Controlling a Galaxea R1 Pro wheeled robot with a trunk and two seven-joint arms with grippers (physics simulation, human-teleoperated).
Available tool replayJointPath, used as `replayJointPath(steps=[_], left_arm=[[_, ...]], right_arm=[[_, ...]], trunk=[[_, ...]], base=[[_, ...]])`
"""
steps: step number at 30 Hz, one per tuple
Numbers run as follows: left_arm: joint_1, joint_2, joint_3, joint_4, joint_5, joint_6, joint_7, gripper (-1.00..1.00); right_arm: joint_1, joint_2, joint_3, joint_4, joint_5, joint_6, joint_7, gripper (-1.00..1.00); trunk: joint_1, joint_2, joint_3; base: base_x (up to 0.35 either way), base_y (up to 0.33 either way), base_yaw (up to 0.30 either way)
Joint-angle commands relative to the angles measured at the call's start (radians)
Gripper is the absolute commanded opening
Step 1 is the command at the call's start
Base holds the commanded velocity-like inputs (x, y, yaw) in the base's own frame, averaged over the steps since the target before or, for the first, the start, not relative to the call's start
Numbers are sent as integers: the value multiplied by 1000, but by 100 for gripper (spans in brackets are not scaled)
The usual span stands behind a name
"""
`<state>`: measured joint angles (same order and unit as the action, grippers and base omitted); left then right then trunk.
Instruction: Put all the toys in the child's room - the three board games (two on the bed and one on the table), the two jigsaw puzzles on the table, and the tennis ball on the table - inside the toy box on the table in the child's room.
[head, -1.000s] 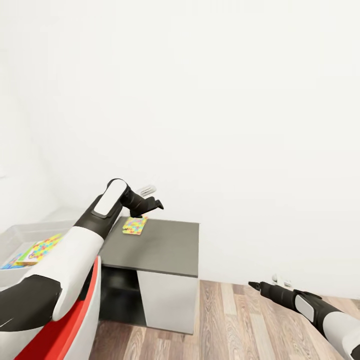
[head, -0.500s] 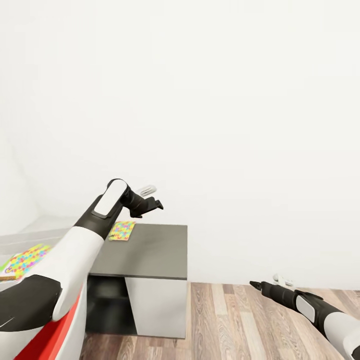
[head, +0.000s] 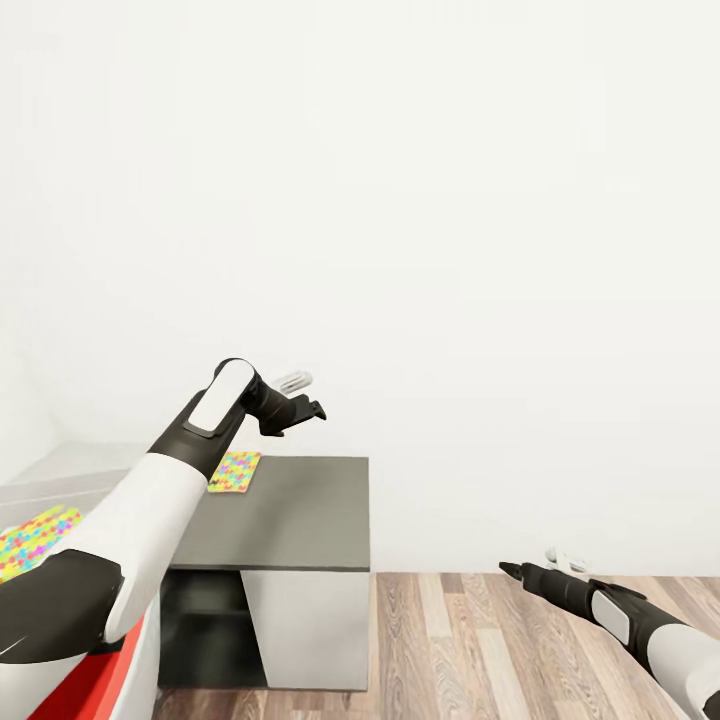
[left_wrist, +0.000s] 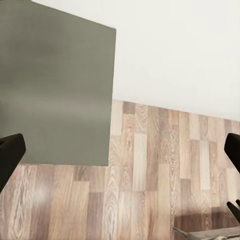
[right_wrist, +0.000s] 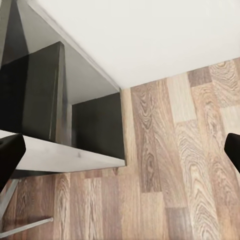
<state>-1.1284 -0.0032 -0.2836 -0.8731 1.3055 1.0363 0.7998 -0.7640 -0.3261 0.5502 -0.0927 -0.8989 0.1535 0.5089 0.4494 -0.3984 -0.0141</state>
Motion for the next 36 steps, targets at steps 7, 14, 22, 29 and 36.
replayJointPath(steps=[7,14,22,29,36], left_arm=[[-1,0,-1,0,9,-1,10,100],[0,5,-1,3,8,-2,10,100],[4,9,1,20,8,-2,10,100],[7,9,1,51,6,-5,13,100],[7,9,1,99,6,-25,11,100]], right_arm=[[0,-1,5,-1,-11,9,2,100],[0,-2,5,-1,-11,10,2,100],[-1,-6,5,-1,-11,8,3,100],[0,-7,5,-1,-11,9,3,100],[0,-7,5,-1,-11,9,2,100]], trunk=[[1,-2,-7],[1,-2,-18],[1,-2,-24],[1,-2,-24],[1,-2,-24]], base=[[14,8,-2],[24,1,0],[139,20,0],[76,2,0],[177,-78,0]])
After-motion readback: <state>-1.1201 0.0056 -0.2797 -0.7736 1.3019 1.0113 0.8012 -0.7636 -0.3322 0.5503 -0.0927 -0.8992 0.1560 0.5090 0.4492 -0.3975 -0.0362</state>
